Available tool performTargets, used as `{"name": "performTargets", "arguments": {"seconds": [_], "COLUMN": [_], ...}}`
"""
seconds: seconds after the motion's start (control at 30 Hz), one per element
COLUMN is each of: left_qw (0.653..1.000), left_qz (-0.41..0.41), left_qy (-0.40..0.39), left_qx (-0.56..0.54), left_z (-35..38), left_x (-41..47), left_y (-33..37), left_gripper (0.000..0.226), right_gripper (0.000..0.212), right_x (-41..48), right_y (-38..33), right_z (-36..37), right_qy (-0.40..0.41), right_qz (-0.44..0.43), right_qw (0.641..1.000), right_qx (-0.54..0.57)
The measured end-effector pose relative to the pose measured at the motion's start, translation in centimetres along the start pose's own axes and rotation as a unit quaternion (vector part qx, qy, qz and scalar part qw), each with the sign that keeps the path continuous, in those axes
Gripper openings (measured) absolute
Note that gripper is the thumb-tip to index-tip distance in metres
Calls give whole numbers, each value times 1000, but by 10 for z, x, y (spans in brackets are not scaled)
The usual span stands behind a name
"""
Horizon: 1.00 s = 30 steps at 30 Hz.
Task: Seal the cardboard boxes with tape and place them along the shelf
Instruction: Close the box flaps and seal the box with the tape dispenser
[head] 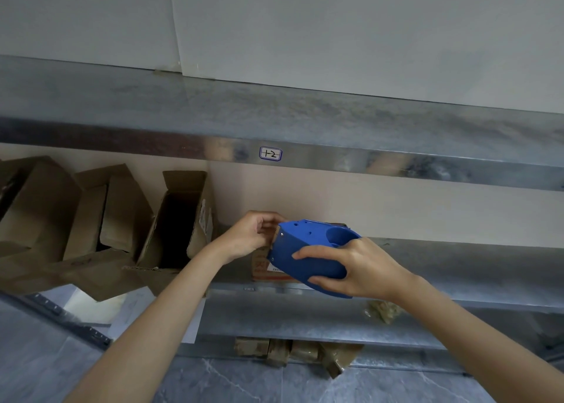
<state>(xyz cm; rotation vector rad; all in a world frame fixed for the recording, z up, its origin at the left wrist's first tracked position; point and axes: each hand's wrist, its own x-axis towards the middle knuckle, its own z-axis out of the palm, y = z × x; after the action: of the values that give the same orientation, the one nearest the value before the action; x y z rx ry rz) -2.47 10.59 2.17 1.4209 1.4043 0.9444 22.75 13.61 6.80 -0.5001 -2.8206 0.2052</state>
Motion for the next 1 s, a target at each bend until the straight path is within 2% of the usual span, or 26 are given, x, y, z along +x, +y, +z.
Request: {"name": "performTargets", "arguments": {"seconds": [0.37,0.5,0.67,0.83,0.93,1.0], "left_qw": [1000,1000,993,987,973,971], "left_qz": [-18,17,46,66,17,-4], "left_qy": [1,15,90,134,219,228], "left_qx": [-6,19,58,61,66,68], "left_z": [3,8,8,8,-19,-30], "left_x": [4,6,7,5,-13,-22], "left_y": [6,11,14,26,14,9], "left_gripper": [31,40,36,28,32,34], "right_gripper": [42,49,51,49,47,48], "right_x": [-1,-1,-1,-3,-19,-29], "right_y": [13,21,37,50,66,73], "right_z": [-1,-5,-21,-34,-45,-48], "right_qy": [-20,-62,-104,-91,-83,-100], "right_qz": [20,27,35,44,74,92], "right_qw": [998,996,991,989,990,987], "right_qx": [48,54,75,104,89,87]}}
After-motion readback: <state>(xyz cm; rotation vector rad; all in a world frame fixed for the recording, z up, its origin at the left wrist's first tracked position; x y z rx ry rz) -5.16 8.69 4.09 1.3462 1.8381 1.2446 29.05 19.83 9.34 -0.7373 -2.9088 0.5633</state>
